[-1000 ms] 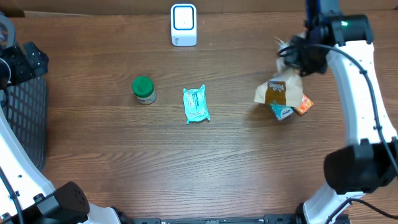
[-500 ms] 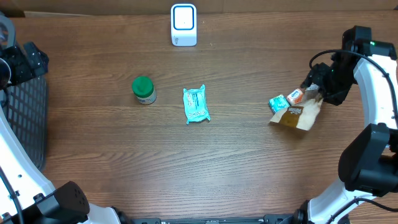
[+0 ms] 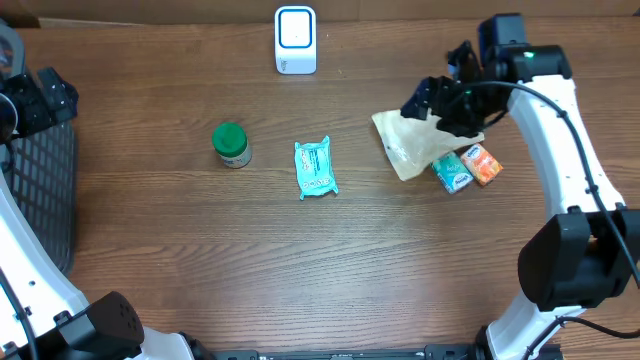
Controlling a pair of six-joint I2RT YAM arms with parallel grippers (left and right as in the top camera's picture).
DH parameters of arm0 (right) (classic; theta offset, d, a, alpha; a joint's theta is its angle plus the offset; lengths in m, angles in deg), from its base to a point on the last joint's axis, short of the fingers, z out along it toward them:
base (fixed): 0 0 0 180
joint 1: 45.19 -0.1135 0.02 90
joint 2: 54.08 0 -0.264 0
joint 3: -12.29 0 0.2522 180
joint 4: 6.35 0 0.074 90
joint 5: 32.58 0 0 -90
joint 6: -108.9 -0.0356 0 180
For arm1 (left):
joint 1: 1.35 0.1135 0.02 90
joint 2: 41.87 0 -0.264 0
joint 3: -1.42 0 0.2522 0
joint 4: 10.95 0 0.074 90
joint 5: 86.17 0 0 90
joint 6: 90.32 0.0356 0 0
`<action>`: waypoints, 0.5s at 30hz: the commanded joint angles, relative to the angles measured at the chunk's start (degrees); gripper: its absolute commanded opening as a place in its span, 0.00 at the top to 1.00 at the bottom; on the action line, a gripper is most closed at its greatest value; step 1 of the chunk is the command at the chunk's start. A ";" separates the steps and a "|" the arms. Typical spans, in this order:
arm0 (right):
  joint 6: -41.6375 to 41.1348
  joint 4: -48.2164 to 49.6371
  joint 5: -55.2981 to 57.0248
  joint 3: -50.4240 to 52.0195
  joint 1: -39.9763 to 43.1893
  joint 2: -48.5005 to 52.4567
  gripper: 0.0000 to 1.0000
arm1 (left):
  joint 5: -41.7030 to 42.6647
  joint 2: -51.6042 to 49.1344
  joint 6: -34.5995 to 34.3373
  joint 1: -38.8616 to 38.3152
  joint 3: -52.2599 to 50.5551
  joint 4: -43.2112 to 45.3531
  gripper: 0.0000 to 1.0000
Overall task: Scan the item barcode
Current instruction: 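Carry the kraft bag right and set it beside the small packs, then reach the right gripper to the large teal wipes pack and grasp it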
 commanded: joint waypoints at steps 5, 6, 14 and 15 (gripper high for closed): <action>-10.78 10.91 2.73 3.43 -10.51 -0.70 0.35 | 0.39 0.17 1.51 -0.11 0.48 0.04 0.00; -12.61 12.72 3.17 5.16 -12.39 -0.26 0.38 | 0.39 0.17 1.51 -0.11 0.48 0.04 0.00; -16.48 17.92 1.11 12.39 -20.11 6.95 0.50 | 0.39 0.17 1.51 -0.11 0.48 0.04 0.00; -16.94 19.15 0.72 12.76 -20.83 8.26 0.53 | 0.39 0.17 1.51 -0.11 0.48 0.07 0.00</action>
